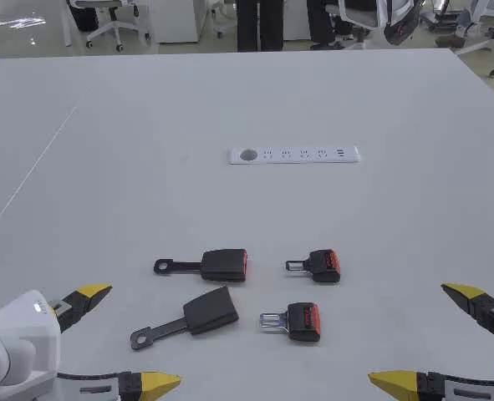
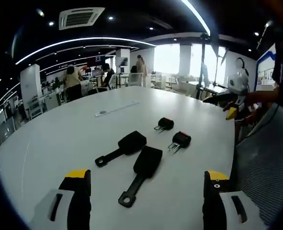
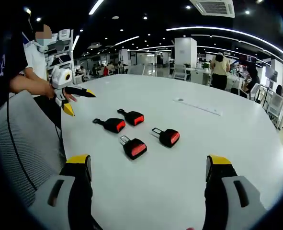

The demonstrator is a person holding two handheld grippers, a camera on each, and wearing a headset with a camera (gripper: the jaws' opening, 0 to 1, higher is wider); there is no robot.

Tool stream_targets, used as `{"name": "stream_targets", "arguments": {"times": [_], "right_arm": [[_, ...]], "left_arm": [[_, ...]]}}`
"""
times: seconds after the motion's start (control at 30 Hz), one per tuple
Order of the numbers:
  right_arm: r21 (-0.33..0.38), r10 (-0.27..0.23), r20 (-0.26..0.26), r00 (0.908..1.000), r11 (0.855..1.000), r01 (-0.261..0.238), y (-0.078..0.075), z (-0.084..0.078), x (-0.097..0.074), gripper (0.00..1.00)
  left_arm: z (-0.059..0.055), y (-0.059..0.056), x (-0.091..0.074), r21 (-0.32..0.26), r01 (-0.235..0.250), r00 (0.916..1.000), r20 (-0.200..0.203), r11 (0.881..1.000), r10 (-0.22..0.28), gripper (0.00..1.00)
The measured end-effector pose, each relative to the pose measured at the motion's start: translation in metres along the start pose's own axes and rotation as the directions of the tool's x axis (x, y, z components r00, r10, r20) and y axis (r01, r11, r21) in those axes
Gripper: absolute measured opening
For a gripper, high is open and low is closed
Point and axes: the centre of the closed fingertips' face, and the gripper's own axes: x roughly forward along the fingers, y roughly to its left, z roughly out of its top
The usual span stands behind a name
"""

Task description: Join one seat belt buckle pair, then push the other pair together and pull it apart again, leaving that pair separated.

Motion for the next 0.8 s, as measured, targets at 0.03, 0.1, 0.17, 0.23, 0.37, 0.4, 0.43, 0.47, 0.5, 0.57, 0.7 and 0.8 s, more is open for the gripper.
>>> {"name": "stream_targets", "arguments": {"times": [0.03, 0.1, 0.17, 0.23, 0.37, 0.4, 0.43, 0.47, 0.5, 0.57, 0.7, 0.8], "right_arm": [[-0.001, 0.001, 0.000, 1.0000, 1.000, -0.001, 0.0001, 0.0000, 0.0002, 1.00], [-0.002, 0.001, -0.003, 1.0000, 1.000, -0.001, 0.0001, -0.0003, 0.0006, 1.00], [-0.002, 0.001, -0.005, 1.0000, 1.000, -0.001, -0.0001, -0.0006, 0.0003, 1.00], [-0.002, 0.001, -0.006, 1.0000, 1.000, -0.001, -0.0005, -0.0012, -0.0001, 1.00], [-0.003, 0.001, -0.009, 1.0000, 1.000, -0.001, -0.0003, -0.0021, -0.0005, 1.00], [-0.003, 0.001, -0.010, 1.0000, 1.000, -0.002, -0.0003, -0.0023, -0.0005, 1.00], [-0.005, 0.001, -0.011, 0.9999, 1.000, -0.001, -0.0004, -0.0025, -0.0006, 1.00], [-0.005, 0.001, -0.011, 0.9999, 1.000, -0.001, -0.0003, -0.0026, -0.0006, 1.00], [-0.006, 0.002, -0.012, 0.9999, 1.000, -0.002, 0.0001, -0.0027, -0.0007, 1.00], [-0.007, 0.003, -0.013, 0.9999, 1.000, -0.003, 0.0002, -0.0027, -0.0008, 1.00], [-0.008, 0.005, -0.012, 0.9999, 1.000, -0.005, 0.0005, -0.0023, -0.0005, 1.00], [-0.010, 0.006, -0.012, 0.9999, 1.000, -0.006, 0.0006, -0.0022, -0.0002, 1.00]], "left_arm": [[-0.0001, 0.0000, 0.0001, 0.001, 0.000, 1.0000, -0.001, 1.000, 0.000, 1.00], [-0.0002, 0.0000, 0.0005, -0.001, -0.002, 1.0000, -0.002, 1.000, 0.002, 1.00], [-0.0009, -0.0007, 0.0011, 0.001, -0.001, 1.0000, -0.007, 1.000, 0.001, 1.00], [-0.0021, -0.0022, 0.0019, 0.007, 0.004, 0.9999, -0.012, 1.000, -0.004, 1.00], [-0.0042, -0.0020, 0.0026, 0.013, 0.010, 0.9998, -0.018, 1.000, -0.010, 1.00], [-0.0041, -0.0020, 0.0026, 0.013, 0.009, 0.9998, -0.018, 1.000, -0.009, 1.00], [-0.0039, -0.0019, 0.0025, 0.014, 0.008, 0.9998, -0.017, 1.000, -0.008, 1.00], [-0.0036, -0.0017, 0.0024, 0.014, 0.007, 0.9998, -0.016, 1.000, -0.007, 1.00], [-0.0036, -0.0011, 0.0023, 0.013, 0.007, 0.9999, -0.015, 1.000, -0.006, 1.00], [-0.0043, -0.0003, 0.0023, 0.013, 0.006, 0.9999, -0.015, 1.000, -0.006, 1.00], [-0.0046, -0.0010, 0.0024, 0.016, 0.008, 0.9998, -0.017, 1.000, -0.008, 1.00], [-0.0040, -0.0009, 0.0024, 0.016, 0.007, 0.9999, -0.016, 1.000, -0.006, 1.00]]}}
